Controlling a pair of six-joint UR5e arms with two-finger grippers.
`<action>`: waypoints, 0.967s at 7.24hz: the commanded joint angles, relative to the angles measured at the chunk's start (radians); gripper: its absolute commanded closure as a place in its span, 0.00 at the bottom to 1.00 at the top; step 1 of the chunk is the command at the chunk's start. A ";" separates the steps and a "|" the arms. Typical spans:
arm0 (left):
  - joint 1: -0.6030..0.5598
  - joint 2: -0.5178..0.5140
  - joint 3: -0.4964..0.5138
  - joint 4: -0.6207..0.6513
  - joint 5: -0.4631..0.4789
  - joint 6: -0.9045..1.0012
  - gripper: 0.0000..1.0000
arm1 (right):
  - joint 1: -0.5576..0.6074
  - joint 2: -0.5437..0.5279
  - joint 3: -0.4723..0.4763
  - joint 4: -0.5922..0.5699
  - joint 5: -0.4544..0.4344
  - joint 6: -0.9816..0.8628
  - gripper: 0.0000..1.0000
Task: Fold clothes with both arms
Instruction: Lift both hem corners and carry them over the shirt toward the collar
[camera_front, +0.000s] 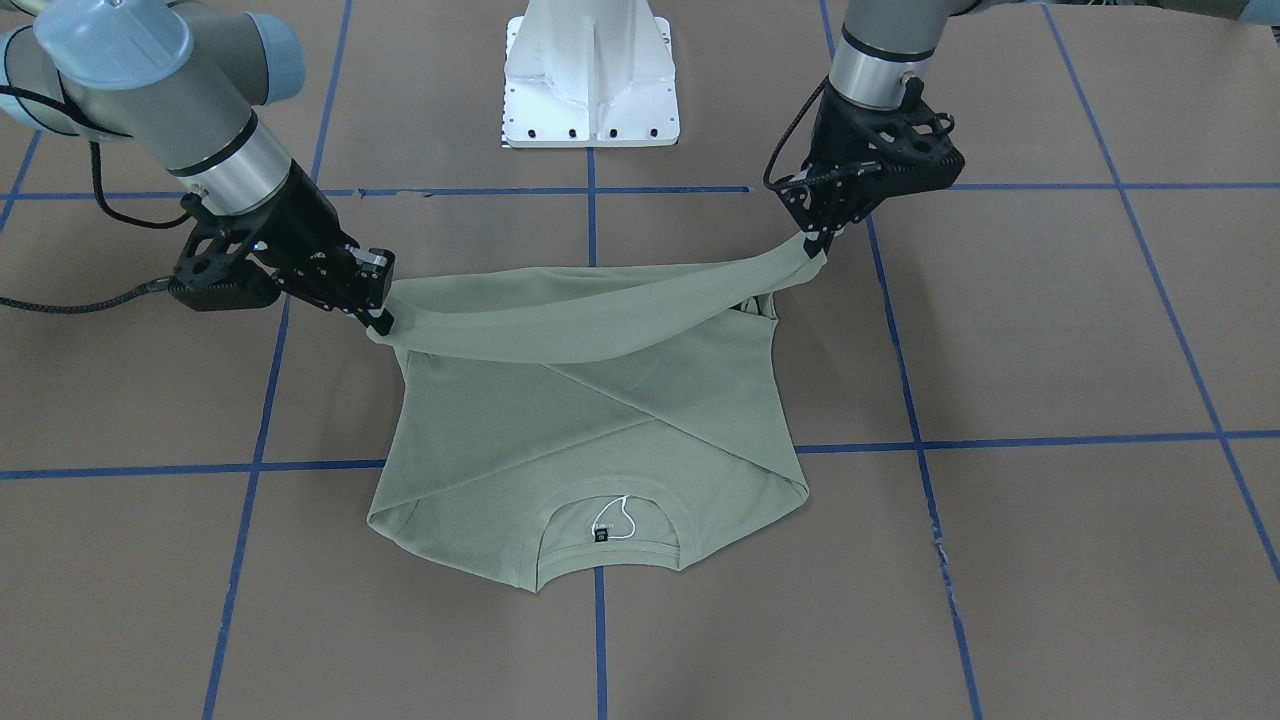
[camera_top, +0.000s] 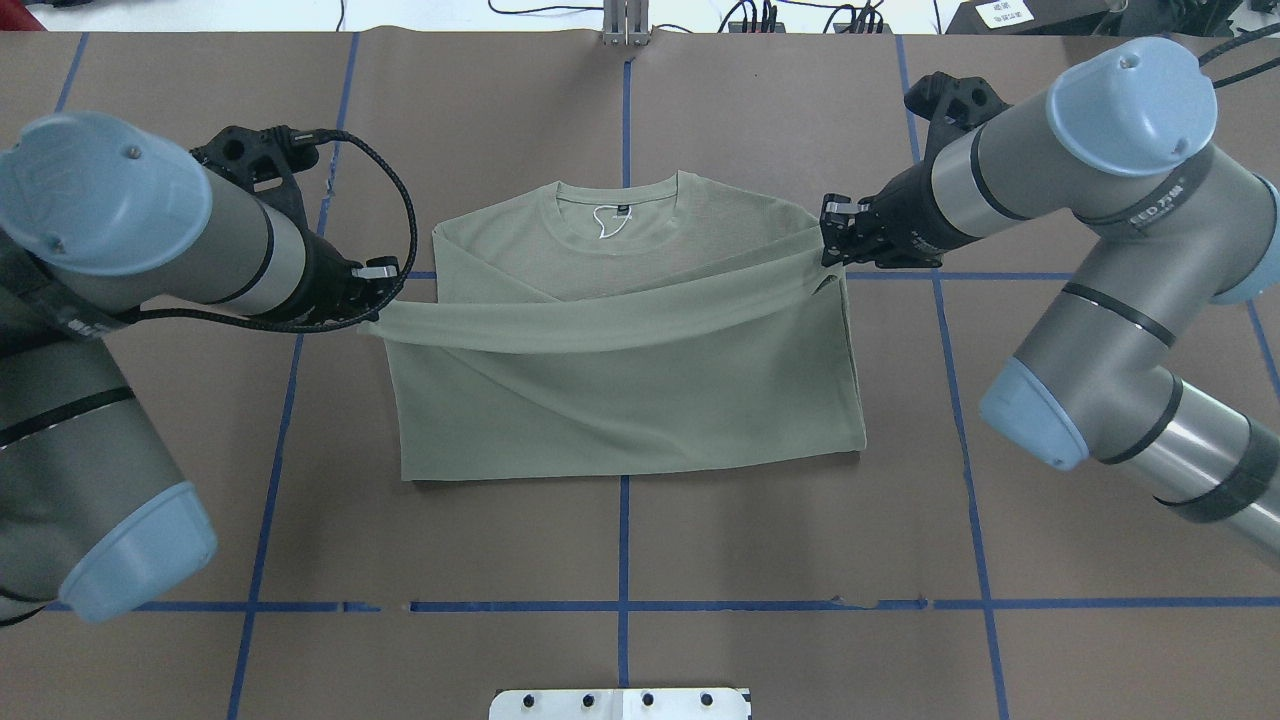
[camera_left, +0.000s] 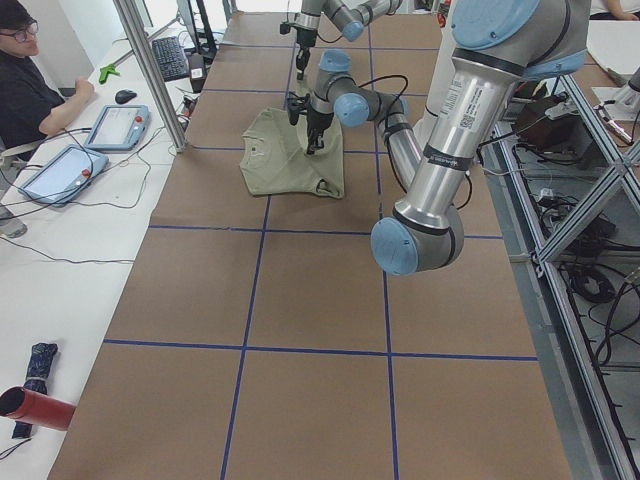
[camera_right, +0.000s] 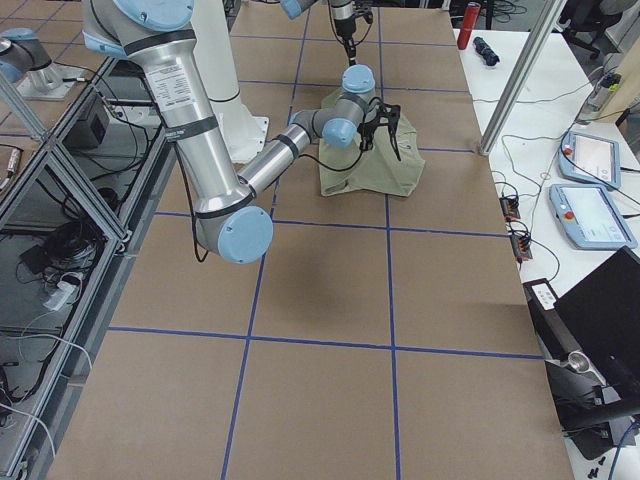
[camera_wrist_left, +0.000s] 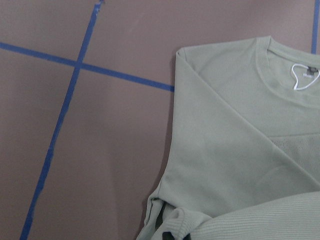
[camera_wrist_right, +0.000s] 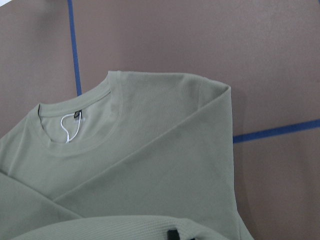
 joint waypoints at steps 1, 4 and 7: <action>-0.063 -0.016 0.141 -0.113 0.003 0.046 1.00 | 0.042 0.120 -0.180 0.002 -0.009 -0.008 1.00; -0.069 -0.051 0.345 -0.336 0.003 0.037 1.00 | 0.051 0.249 -0.380 0.004 -0.055 -0.008 1.00; -0.080 -0.062 0.510 -0.503 0.007 0.034 1.00 | 0.069 0.249 -0.500 0.123 -0.066 -0.006 1.00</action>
